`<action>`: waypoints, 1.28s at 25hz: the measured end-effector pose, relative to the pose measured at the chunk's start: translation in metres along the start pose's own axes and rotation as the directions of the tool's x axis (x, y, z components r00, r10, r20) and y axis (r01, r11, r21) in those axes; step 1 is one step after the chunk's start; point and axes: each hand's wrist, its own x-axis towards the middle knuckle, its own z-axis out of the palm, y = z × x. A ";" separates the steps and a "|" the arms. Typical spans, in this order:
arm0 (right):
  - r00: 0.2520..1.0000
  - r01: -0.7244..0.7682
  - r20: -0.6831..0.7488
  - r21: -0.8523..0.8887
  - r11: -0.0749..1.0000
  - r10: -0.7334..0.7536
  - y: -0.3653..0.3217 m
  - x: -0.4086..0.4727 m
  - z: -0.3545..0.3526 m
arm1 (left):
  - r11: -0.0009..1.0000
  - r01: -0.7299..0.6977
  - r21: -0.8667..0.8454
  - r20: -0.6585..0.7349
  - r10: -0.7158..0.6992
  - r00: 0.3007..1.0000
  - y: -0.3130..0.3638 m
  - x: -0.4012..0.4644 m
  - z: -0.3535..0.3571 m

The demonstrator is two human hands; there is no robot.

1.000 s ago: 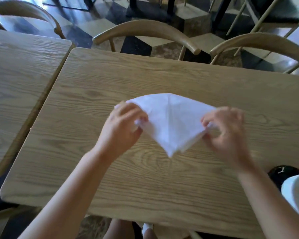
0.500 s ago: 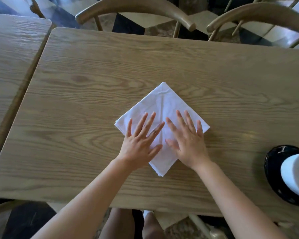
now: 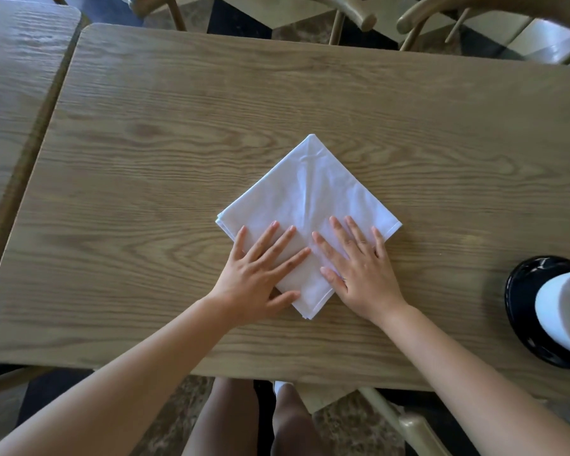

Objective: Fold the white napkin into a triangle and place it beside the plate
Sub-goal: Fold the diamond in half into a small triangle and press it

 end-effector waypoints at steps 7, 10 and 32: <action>0.942 0.322 -0.083 -0.042 0.946 -0.324 0.026 -0.017 -0.012 | 0.984 -0.178 0.025 -0.075 0.179 0.981 -0.010 0.007 -0.019; 0.847 0.477 -0.178 -0.166 0.863 -0.502 0.030 -0.003 -0.020 | 0.960 -0.278 0.035 -0.158 0.280 0.947 -0.012 0.011 -0.022; 0.883 0.377 -0.336 0.094 0.921 -0.327 0.033 0.012 -0.037 | 0.920 -0.134 -0.367 -0.187 0.068 0.980 -0.032 0.009 -0.039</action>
